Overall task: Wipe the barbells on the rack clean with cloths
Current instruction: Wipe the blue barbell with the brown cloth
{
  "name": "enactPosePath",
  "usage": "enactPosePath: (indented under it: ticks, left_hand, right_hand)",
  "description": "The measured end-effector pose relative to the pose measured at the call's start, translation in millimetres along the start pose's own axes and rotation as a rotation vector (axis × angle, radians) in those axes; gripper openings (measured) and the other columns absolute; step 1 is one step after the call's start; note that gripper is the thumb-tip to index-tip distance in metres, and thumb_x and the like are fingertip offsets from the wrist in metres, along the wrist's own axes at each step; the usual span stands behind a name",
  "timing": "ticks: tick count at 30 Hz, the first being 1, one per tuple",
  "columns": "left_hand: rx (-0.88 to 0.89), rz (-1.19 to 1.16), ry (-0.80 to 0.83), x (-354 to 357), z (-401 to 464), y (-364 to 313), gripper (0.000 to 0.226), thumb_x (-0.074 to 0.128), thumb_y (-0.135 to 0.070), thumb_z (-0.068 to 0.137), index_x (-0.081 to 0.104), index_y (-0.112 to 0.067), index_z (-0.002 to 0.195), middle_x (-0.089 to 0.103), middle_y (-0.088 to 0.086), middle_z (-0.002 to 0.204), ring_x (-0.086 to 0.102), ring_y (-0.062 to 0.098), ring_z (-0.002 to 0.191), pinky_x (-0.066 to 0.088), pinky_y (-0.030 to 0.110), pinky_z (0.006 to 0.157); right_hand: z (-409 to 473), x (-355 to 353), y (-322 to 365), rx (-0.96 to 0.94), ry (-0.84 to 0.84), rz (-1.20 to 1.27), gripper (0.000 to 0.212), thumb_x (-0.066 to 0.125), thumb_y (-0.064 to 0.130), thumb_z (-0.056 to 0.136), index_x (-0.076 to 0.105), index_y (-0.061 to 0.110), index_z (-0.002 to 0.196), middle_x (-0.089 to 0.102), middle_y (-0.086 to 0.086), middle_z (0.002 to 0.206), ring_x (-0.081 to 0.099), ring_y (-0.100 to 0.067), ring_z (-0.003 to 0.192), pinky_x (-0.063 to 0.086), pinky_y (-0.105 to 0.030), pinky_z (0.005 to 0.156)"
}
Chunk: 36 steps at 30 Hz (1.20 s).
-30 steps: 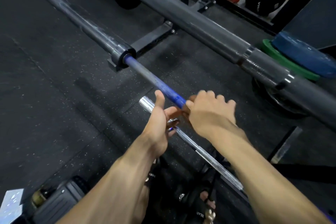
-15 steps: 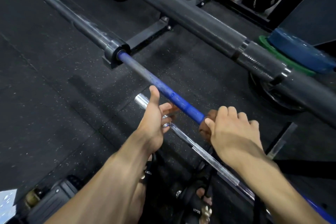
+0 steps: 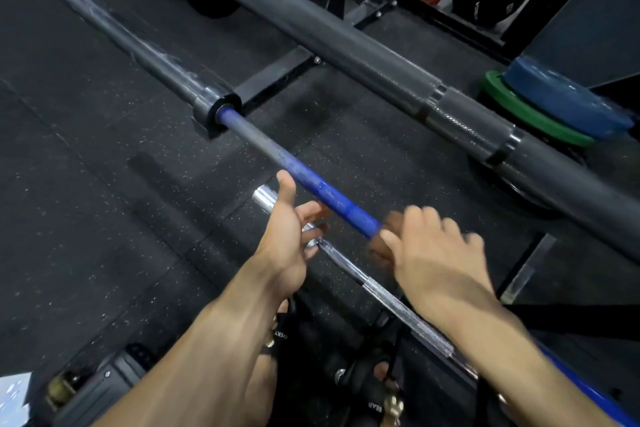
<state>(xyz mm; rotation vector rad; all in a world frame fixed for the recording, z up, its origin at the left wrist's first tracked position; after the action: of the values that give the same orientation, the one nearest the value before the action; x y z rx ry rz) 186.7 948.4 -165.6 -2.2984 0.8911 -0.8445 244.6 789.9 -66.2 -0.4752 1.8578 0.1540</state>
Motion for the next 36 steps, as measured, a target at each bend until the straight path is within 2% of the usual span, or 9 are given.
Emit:
enactPosePath:
  ticks: [4, 7, 11, 16, 20, 23, 28, 32, 36]
  left_hand:
    - [-0.013, 0.052, 0.034, 1, 3, 6, 0.103, 0.014, -0.092, 0.082, 0.072, -0.018, 0.125, 0.070, -0.009, 0.122, 0.056, 0.016, 0.122, 0.034, 0.042, 0.105]
    - [-0.015, 0.064, 0.031, 2, 3, 7, 0.102, 0.012, -0.095, 0.080, 0.076, -0.024, 0.117, 0.072, -0.013, 0.120, 0.058, 0.013, 0.118, 0.038, 0.041, 0.099]
    - [0.007, 0.002, 0.009, 4, 0, 3, 0.086, 0.017, -0.093, 0.082, 0.073, -0.029, 0.091, 0.069, -0.013, 0.084, 0.057, 0.013, 0.083, 0.037, 0.033, 0.074]
    - [0.064, -0.037, -0.024, -1, 0, -5, 0.083, 0.019, -0.091, 0.085, 0.075, -0.030, 0.088, 0.071, -0.009, 0.084, 0.061, 0.013, 0.079, 0.037, 0.033, 0.072]
    - [0.026, -0.051, -0.054, -7, 2, -2, 0.094, 0.021, -0.093, 0.083, 0.076, -0.018, 0.101, 0.073, -0.002, 0.114, 0.064, 0.026, 0.117, 0.038, 0.038, 0.098]
    - [0.007, -0.060, -0.048, -6, 2, 1, 0.101, 0.021, -0.092, 0.083, 0.073, -0.013, 0.117, 0.070, 0.003, 0.128, 0.062, 0.023, 0.122, 0.035, 0.047, 0.113]
    - [-0.025, -0.009, -0.010, 3, -2, 6, 0.094, 0.016, -0.088, 0.087, 0.075, -0.019, 0.111, 0.072, -0.006, 0.118, 0.059, 0.020, 0.122, 0.036, 0.049, 0.111]
    - [-0.017, 0.014, 0.007, 8, -6, 4, 0.089, 0.013, -0.088, 0.087, 0.077, -0.027, 0.100, 0.075, -0.011, 0.100, 0.062, 0.013, 0.102, 0.038, 0.040, 0.090]
    - [-0.001, -0.005, -0.034, 1, -7, 0, 0.089, 0.019, -0.088, 0.087, 0.075, -0.025, 0.114, 0.077, -0.007, 0.108, 0.062, 0.019, 0.119, 0.038, 0.044, 0.100]
  right_hand:
    - [-6, 0, -5, 0.056, 0.000, -0.107, 0.043, 0.015, 0.053, 0.102, 0.040, 0.022, 0.117, 0.047, 0.001, 0.117, 0.050, -0.025, 0.109, 0.037, -0.042, 0.086]
    - [13, -8, 30, 0.011, -0.071, -0.060, 0.039, 0.023, 0.051, 0.105, 0.043, 0.020, 0.118, 0.049, -0.003, 0.120, 0.049, -0.029, 0.111, 0.036, -0.044, 0.087]
    - [57, -25, 92, -0.056, -0.120, 0.156, 0.036, 0.035, 0.047, 0.107, 0.048, 0.018, 0.125, 0.051, -0.006, 0.130, 0.047, -0.032, 0.122, 0.033, -0.049, 0.097]
    - [65, -32, 97, -0.151, -0.109, 0.262, 0.035, 0.031, 0.048, 0.108, 0.047, 0.020, 0.121, 0.053, -0.005, 0.129, 0.049, -0.032, 0.122, 0.032, -0.052, 0.098]
    - [22, -8, 23, -0.087, 0.004, 0.226, 0.032, 0.023, 0.054, 0.106, 0.041, 0.027, 0.109, 0.051, 0.001, 0.118, 0.051, -0.028, 0.114, 0.038, -0.049, 0.092]
    - [-5, 3, -18, -0.016, 0.058, 0.194, 0.030, 0.020, 0.055, 0.104, 0.035, 0.030, 0.098, 0.047, 0.006, 0.107, 0.050, -0.025, 0.104, 0.036, -0.044, 0.084]
    - [12, -7, 4, -0.011, 0.042, 0.160, 0.029, 0.026, 0.051, 0.106, 0.041, 0.025, 0.106, 0.052, -0.003, 0.121, 0.050, -0.030, 0.114, 0.036, -0.047, 0.089]
    - [54, -22, 65, -0.081, -0.031, 0.316, 0.039, 0.032, 0.046, 0.106, 0.051, 0.017, 0.123, 0.053, -0.009, 0.132, 0.049, -0.035, 0.123, 0.034, -0.052, 0.099]
    - [81, -34, 95, -0.130, 0.037, 0.372, 0.042, 0.034, 0.045, 0.105, 0.051, 0.015, 0.129, 0.053, -0.011, 0.139, 0.048, -0.036, 0.128, 0.032, -0.054, 0.104]
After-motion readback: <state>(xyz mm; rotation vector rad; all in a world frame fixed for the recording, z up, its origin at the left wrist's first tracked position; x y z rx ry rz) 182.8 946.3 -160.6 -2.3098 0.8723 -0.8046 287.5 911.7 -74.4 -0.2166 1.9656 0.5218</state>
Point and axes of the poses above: each hand's wrist, its own z-axis towards the middle knuckle, its own x-axis out of the palm, y = z × x, the point moved 7 cm from there along z, towards the middle knuckle
